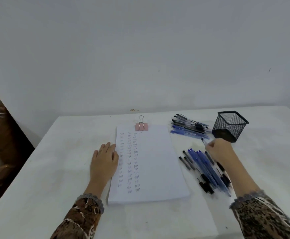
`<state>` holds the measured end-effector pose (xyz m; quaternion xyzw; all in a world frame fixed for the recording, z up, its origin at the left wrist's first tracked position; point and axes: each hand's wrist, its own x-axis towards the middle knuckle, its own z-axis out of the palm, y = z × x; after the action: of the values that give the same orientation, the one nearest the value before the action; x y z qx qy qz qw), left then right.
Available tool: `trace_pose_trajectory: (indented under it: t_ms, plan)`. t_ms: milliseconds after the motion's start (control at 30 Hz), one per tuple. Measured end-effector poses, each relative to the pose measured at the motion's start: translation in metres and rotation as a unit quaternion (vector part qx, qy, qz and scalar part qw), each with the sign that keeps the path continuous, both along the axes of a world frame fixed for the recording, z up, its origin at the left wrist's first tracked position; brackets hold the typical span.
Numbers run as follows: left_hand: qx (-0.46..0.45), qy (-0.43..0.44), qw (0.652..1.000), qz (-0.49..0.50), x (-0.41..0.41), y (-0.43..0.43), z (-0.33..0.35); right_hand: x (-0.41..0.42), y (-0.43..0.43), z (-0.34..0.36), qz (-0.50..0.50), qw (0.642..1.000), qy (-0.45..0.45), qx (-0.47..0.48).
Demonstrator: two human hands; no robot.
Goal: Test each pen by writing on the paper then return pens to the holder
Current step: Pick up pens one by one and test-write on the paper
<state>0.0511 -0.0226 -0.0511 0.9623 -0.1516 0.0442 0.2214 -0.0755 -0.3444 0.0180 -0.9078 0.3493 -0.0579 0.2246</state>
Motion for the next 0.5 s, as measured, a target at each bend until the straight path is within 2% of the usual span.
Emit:
trace_pose_trajectory:
  t_ms: [100,300,400,500]
  plan:
    - [0.003,-0.002,1.000,-0.001,0.001,0.000,-0.001,-0.013,-0.003,-0.013,-0.003,0.998,0.061,0.021]
    - [-0.007,-0.006,1.000,0.002,-0.001,0.000,0.000,-0.007,-0.015,0.013,0.019,0.999,0.048,0.001]
    - [-0.006,-0.006,1.000,0.003,-0.001,0.000,0.000,0.023,-0.016,0.025,0.102,0.993,0.030,-0.054]
    - [-0.008,-0.013,1.000,0.002,-0.002,-0.001,0.001,0.057,-0.009,0.015,0.197,0.976,0.051,-0.073]
